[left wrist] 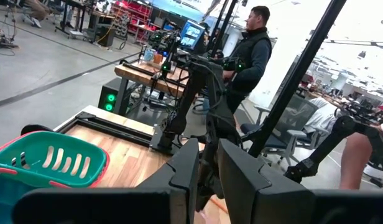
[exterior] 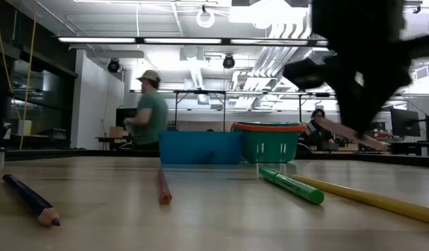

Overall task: Sort pens & pencils
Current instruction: Put the purple pen into the blue bin

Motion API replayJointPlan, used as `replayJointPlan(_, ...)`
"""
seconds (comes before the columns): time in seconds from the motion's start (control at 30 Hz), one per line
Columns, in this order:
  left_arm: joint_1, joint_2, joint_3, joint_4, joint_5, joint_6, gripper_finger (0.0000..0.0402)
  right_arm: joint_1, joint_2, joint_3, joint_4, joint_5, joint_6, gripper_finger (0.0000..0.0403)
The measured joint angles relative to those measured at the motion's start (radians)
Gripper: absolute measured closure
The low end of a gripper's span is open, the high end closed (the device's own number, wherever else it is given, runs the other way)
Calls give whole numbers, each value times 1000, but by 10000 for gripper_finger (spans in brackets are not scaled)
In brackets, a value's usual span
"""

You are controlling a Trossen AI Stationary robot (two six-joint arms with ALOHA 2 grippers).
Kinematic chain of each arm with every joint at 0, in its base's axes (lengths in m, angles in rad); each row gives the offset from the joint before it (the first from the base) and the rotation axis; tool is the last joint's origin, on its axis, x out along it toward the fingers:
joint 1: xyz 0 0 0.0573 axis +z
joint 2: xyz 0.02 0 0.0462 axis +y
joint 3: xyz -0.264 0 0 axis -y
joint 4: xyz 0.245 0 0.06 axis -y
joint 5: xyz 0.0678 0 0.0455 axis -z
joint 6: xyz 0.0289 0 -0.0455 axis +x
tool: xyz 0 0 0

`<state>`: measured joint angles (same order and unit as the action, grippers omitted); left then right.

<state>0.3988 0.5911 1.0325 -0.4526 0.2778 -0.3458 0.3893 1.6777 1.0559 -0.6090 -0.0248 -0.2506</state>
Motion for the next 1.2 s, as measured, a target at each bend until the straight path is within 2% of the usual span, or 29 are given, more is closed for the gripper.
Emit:
replayJointPlan(0.3,0,0,0,-22,27,19,350,-166,-1,185,21,25,19,395)
replayJointPlan(0.57,0,0,0,-118,49,57,350,-361,-2,320,101,22,149,395)
replayJointPlan(0.87,0,0,0,-199,72,102,350,-558,14,345,249,-31,306,395)
replayJointPlan(1.2,0,18,0,-203,71,140,350,-692,116,345,436,-53,486,395)
